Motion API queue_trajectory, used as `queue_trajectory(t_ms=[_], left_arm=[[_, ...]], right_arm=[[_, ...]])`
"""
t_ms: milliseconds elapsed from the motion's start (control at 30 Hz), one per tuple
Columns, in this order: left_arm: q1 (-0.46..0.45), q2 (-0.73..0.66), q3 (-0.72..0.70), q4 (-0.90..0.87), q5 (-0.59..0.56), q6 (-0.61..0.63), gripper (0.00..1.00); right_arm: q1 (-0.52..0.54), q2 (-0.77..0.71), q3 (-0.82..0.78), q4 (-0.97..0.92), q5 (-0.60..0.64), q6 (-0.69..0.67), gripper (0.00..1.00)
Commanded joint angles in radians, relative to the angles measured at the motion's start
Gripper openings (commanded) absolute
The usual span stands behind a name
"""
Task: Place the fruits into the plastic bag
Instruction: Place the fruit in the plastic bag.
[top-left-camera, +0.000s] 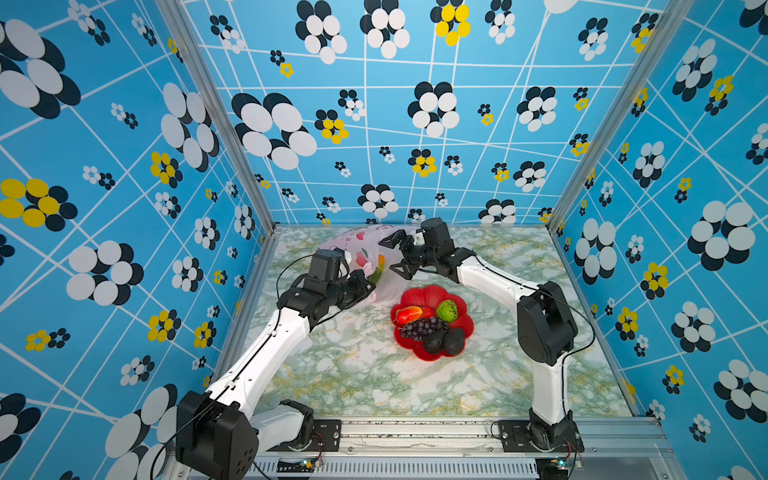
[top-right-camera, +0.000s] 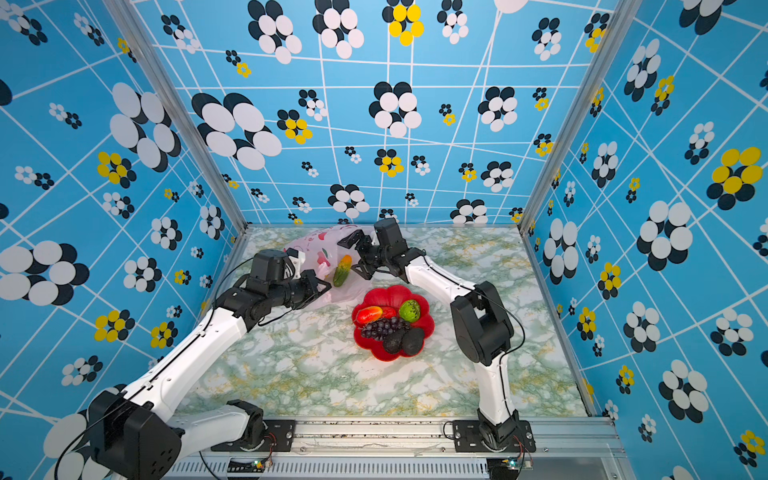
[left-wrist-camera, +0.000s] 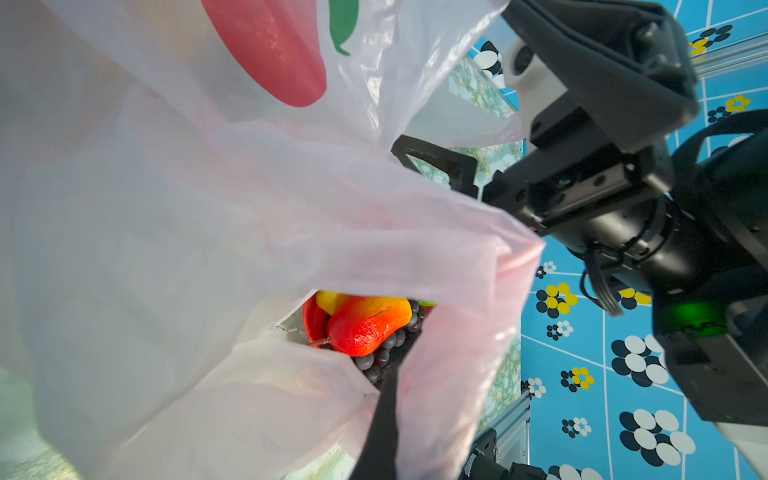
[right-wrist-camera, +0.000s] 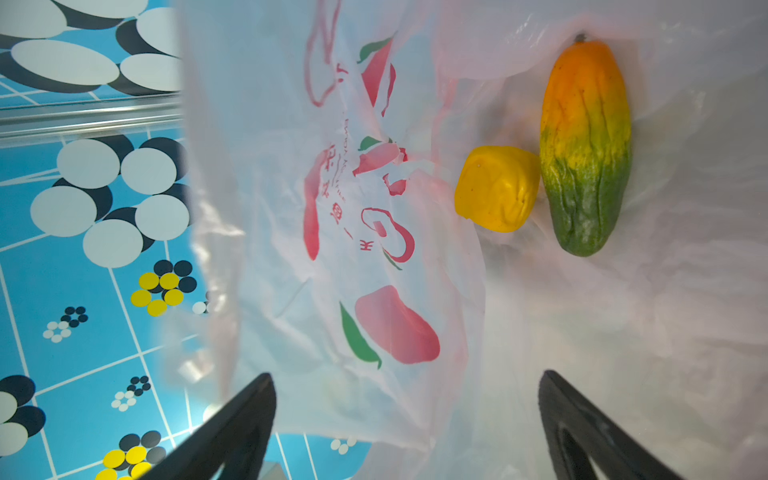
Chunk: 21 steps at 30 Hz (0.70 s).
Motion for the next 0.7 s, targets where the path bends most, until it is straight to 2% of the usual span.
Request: queue_trajectory(t_ms=[0,167,433,667], left_arm=[[0.013,-0.031,-0.016,0.006,0.004,-0.011,0.0],[0.014,-0.043,-0.024,0.013,0.002,-0.024,0.0],[0.013,-0.08,-0.044,0.016,-0.018,-0.041,0.0],[0.01,-0.099,-0.068,0.014,-0.02,-0.055,0.0]], right_arm=[[-0.013,-0.066,-0.069,-0.133,-0.039,-0.118,0.99],[-0.032,-0.167,-0.123,-0.241,-0.06,-0.236,0.99],[-0.046,-0.292,-0.116,-0.608,-0.065,-0.58,0.99],[-0.046,-0.308,-0.088,-0.895,-0.023,-0.881,0.99]])
